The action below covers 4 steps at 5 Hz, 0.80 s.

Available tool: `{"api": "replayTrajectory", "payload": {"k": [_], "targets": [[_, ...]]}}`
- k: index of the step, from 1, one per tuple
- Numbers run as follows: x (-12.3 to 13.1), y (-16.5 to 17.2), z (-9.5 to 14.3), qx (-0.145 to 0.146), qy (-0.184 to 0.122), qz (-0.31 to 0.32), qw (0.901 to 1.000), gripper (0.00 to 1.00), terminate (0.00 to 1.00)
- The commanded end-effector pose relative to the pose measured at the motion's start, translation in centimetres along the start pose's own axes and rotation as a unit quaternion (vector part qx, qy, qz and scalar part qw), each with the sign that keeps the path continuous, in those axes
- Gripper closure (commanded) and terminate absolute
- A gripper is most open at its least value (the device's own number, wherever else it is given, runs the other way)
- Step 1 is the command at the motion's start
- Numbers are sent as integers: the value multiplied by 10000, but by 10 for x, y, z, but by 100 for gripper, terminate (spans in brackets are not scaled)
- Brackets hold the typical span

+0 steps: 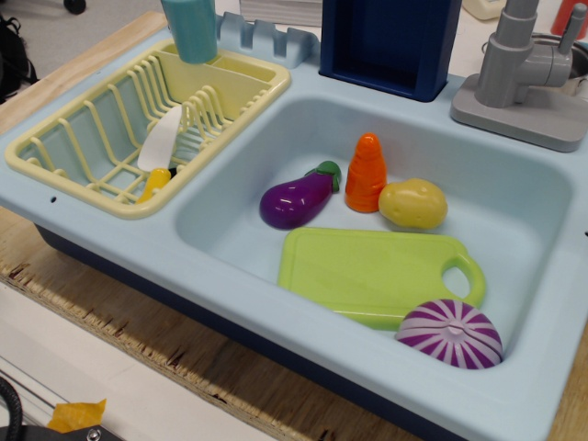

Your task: Put cup from counter or drying rack into sink

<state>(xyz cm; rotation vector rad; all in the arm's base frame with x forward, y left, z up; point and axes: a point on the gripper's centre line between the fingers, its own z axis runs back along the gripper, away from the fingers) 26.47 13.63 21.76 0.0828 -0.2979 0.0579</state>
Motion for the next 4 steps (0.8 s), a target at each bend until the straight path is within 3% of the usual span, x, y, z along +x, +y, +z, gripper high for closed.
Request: {"api": "replayTrajectory", "payload": {"k": [1,4], "targets": [[0,0,0,0,0,0,10000,0,0],[51,-15,-18,155,-213,-539,9982,0,0]]}}
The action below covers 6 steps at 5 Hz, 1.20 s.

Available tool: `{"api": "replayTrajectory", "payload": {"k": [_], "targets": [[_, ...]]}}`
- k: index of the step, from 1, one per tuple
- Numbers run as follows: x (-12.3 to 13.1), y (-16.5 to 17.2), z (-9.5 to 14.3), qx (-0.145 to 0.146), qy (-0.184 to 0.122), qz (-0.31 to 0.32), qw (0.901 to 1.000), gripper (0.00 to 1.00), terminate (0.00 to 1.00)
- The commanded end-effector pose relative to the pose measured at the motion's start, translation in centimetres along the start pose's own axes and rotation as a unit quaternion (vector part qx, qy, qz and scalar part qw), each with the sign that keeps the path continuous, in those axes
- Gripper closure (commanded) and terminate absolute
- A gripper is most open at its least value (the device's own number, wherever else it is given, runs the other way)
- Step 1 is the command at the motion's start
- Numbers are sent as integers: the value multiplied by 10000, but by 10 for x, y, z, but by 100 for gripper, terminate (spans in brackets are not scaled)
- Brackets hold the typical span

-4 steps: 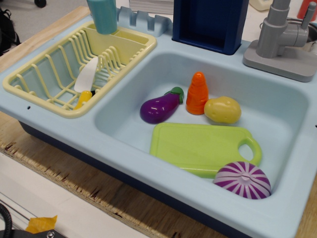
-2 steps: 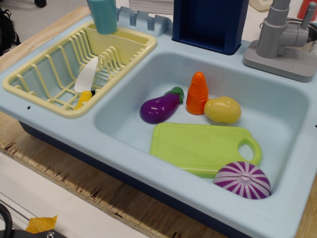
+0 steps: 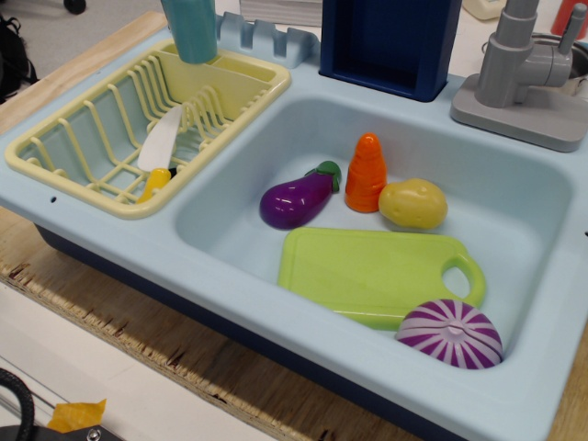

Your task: Put cup from counter or drying rack into sink

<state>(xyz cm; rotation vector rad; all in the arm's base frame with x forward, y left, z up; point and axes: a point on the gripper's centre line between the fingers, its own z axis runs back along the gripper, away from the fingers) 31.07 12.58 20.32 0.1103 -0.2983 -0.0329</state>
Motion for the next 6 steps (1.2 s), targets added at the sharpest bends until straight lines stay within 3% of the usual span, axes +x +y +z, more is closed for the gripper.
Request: {"api": "replayTrajectory", "payload": {"k": [1,5,6], "targets": [[23,-1,-2,53,-281,-183,9994,0,0],[5,-11,-46,-542,161,30,9984,0,0],[-3,-11,-49,-563,136,133,9982,100,0]]}}
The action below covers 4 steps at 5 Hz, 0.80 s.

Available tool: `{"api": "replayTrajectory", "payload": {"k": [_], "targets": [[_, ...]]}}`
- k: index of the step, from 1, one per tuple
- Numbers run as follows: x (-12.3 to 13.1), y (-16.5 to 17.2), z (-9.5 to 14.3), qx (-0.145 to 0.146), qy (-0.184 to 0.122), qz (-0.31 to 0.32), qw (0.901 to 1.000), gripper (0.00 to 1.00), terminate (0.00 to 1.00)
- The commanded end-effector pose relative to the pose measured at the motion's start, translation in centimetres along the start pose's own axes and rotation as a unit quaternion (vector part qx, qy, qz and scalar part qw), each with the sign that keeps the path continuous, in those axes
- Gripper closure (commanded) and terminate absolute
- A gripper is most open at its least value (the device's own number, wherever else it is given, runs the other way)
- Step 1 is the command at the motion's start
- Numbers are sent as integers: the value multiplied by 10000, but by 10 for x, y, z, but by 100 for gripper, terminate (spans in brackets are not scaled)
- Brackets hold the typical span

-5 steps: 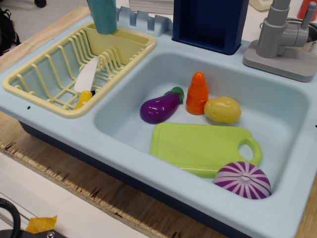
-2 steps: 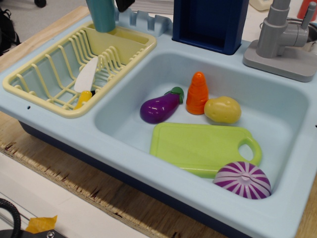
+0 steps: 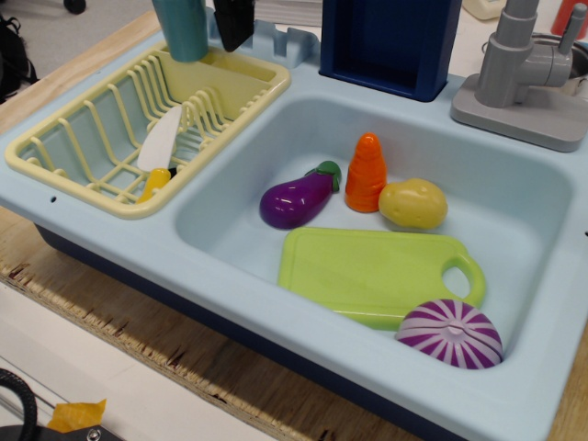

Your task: Put cup from counter or drying rack into sink

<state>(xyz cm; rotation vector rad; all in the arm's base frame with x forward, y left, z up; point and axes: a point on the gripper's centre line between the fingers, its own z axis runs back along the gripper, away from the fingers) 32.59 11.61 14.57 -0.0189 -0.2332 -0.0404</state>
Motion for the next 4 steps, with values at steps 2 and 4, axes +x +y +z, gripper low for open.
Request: {"api": "replayTrajectory", "payload": {"k": [2,4], "targets": [[-6,-5,23,180,-262,164,9994,100,0],[-23,-65,50,234,-288,287,9989,100,0]]}}
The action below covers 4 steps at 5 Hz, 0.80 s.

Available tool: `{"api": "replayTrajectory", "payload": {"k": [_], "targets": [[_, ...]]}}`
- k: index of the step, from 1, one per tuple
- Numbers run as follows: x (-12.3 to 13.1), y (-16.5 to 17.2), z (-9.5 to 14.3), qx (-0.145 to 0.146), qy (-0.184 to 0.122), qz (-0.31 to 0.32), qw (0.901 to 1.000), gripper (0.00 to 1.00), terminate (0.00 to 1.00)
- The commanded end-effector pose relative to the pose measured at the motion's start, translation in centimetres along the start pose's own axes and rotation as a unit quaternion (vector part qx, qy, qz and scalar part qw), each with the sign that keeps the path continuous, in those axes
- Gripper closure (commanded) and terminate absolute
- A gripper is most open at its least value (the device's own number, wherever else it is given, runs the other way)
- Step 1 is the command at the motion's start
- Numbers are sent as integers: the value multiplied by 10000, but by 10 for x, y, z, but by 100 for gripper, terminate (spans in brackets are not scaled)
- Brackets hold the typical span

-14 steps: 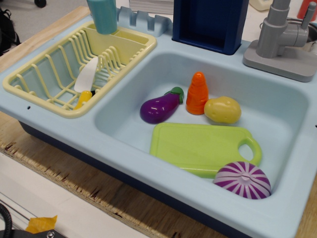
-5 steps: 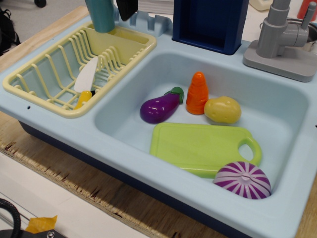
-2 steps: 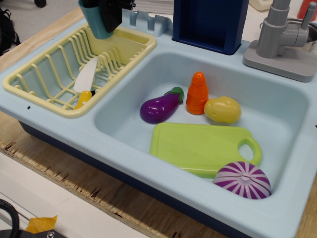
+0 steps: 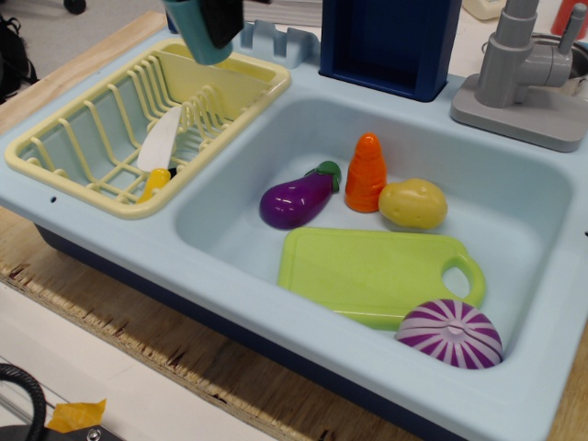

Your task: Put cup from counter or drying rack into sink

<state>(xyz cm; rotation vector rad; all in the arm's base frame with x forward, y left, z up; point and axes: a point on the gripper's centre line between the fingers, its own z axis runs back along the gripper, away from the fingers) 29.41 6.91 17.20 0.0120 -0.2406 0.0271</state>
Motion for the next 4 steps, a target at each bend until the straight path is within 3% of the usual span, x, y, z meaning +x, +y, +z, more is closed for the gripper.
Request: {"api": "replayTrajectory", "payload": {"k": [1,2,3,4], "targets": [[-27,-55,19,-235,-165,85,9996,100,0],[-47,-85,16,-551,-168,137,9982,100,0],[-47,-85,16,-551,-168,137,9982,0,0],[-47,-85,16,-551,-168,137,9982,0,100]]}}
